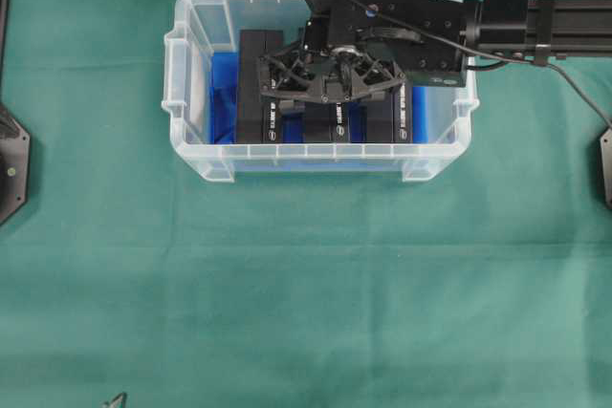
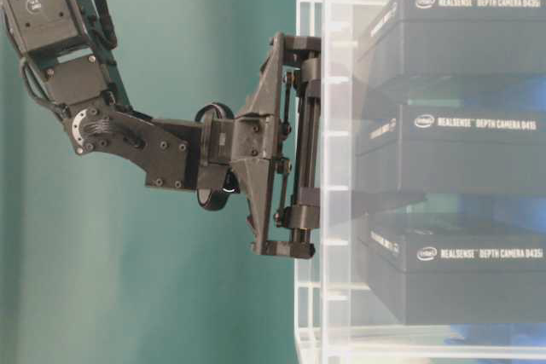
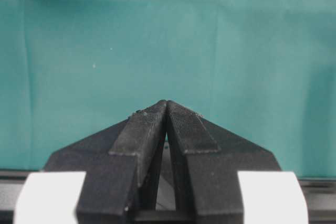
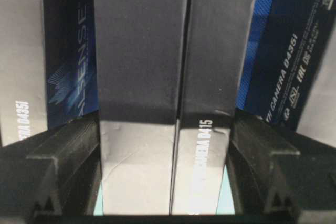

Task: Take the box out of the case with the right arm.
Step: 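Close the right gripper on the middle black box, then lift the middle box upward out of the foam slot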

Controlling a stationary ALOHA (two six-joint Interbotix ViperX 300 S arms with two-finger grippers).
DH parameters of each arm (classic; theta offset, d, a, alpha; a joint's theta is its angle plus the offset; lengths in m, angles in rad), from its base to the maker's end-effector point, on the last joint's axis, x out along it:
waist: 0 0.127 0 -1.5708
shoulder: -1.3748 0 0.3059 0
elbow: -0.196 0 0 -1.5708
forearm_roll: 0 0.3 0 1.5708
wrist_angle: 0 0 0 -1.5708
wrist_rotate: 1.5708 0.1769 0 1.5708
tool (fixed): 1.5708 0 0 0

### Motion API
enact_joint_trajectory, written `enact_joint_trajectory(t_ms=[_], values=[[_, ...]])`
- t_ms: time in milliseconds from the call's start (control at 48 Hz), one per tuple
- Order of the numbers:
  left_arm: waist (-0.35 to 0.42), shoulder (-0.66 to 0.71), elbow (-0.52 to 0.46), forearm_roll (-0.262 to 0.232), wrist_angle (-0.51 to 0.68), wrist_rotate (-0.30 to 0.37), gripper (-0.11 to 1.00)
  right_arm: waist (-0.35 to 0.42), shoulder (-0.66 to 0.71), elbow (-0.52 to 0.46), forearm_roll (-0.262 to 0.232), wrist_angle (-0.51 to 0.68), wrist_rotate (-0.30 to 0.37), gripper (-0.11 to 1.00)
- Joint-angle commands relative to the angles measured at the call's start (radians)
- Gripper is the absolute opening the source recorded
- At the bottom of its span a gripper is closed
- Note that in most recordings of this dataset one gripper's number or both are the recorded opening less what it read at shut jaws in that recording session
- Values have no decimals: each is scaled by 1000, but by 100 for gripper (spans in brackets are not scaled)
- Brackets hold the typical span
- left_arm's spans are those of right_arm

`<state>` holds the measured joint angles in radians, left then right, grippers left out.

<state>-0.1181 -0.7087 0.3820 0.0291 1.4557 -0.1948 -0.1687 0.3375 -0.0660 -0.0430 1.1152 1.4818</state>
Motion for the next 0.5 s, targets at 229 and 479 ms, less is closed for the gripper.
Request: enact_joint_trajectory(t_ms=[229,479], values=[[8,-2,-18,3,-5,0,2,-5,-64,-98,-5,80,5,66],[8,-3,-17,3,-5,2,2,-5,-100,-195,-18,196,5,66]])
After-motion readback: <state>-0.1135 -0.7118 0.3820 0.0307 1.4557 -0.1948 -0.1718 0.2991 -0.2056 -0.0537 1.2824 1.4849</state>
